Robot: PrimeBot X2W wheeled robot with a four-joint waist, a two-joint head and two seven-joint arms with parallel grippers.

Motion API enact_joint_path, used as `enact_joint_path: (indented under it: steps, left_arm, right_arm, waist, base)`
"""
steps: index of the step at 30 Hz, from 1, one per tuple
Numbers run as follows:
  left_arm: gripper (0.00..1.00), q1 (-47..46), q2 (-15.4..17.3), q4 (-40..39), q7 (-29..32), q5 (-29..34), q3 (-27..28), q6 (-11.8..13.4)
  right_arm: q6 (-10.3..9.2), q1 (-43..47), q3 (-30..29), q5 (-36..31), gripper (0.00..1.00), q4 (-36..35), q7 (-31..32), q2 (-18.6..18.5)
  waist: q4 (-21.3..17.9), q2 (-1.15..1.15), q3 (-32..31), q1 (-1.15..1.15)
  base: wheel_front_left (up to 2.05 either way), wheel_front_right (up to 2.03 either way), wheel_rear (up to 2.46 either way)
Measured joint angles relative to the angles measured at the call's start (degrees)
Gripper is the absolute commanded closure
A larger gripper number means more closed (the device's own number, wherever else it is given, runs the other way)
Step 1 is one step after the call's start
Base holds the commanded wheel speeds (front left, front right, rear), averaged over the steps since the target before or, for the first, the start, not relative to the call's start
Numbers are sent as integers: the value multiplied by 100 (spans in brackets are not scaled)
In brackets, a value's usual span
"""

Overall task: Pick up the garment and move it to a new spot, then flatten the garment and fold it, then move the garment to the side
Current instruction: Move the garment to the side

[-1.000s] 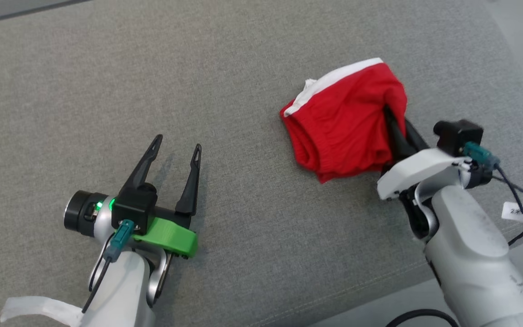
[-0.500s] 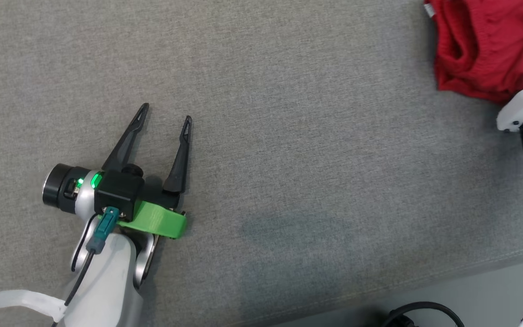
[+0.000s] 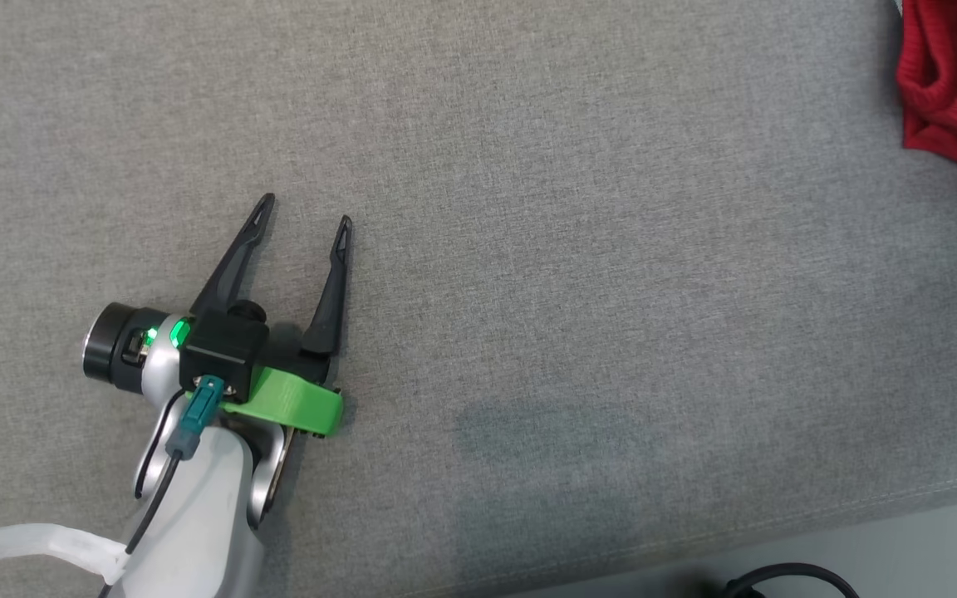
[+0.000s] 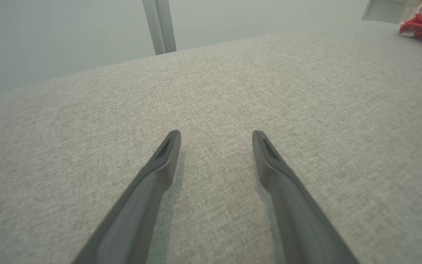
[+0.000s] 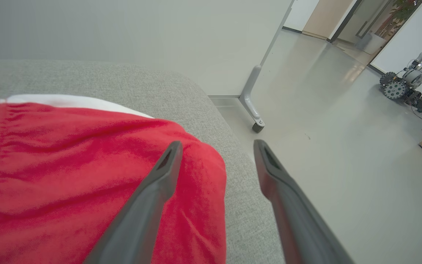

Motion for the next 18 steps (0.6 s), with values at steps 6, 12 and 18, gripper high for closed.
enact_joint_path:
  steps: [6, 12, 18]
  left_arm:
    - [0, 115, -62, 122, 4, -73, 14, 23]
    - [0, 308, -176, 234, 8, -176, 85, 90]
    - [0, 547, -256, 346, 9, -312, 381, 209]
  right_arm:
    - [-1, 179, -425, -575, 0, -488, 0, 136]
    - [0, 536, 170, -597, 0, -1060, 0, 740]
    - [-1, 1428, 1312, 143, 0, -1647, 0, 1218]
  waist:
    - [25, 0, -238, 0]
    - [73, 0, -620, 0]
    - [205, 0, -1088, 0]
  base:
    - [0, 0, 0]
    - [0, 0, 0]
    - [0, 0, 0]
